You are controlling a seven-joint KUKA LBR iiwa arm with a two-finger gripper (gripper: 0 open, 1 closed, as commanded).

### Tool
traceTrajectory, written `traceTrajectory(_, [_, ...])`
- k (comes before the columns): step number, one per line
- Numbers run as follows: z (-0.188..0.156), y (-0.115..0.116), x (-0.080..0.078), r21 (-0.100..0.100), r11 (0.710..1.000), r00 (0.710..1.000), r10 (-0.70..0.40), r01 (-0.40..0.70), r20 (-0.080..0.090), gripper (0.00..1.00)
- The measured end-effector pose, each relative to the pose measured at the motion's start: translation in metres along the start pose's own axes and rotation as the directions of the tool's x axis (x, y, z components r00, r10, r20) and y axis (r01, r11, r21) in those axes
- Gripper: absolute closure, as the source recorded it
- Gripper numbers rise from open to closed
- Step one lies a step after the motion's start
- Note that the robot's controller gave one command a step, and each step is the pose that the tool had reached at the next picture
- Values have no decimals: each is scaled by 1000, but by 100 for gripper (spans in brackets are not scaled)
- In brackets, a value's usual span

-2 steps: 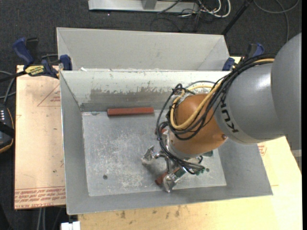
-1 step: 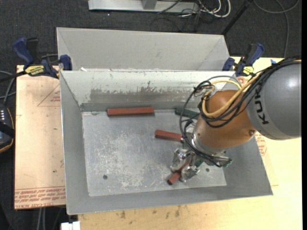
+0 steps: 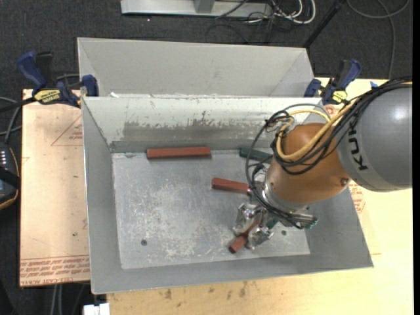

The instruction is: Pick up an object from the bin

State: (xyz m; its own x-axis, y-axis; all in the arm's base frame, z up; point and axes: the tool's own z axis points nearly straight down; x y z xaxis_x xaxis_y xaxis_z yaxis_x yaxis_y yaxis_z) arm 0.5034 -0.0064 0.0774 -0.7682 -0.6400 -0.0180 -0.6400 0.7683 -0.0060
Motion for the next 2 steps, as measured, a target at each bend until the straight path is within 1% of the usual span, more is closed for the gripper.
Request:
traceTrajectory(1, [-3,1,0,-2,1000,1000,0,0,-2,100])
traceTrajectory(2, [-14,1,2,-7,1000,1000,0,0,-13,100])
